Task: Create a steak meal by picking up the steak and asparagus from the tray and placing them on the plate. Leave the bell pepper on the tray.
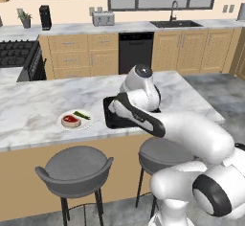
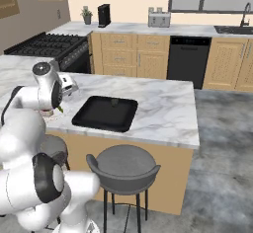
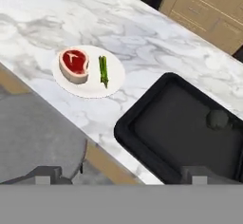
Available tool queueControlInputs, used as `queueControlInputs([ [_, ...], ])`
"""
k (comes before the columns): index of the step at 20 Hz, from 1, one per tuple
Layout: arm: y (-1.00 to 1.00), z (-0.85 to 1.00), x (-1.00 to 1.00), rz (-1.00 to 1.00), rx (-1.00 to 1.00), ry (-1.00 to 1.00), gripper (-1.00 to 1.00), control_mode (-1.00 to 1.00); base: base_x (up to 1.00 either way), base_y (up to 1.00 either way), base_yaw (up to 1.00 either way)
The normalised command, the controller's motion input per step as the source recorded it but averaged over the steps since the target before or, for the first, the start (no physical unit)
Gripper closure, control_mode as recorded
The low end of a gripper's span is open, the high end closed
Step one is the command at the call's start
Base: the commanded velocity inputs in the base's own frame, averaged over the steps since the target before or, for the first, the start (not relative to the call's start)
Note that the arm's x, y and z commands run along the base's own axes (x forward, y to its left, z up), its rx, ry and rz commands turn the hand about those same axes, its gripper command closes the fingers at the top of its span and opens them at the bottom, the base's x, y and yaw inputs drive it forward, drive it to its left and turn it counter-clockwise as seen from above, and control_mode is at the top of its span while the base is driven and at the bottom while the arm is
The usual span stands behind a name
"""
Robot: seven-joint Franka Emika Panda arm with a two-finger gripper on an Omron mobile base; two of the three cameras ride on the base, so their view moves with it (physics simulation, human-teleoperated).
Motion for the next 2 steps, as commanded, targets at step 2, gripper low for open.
queueControlInputs([
  [2,-0.18,0.87,-0.45,0.0,0.0,-0.02,-1.0,-1.0,0.0,0.0,0.0],
])
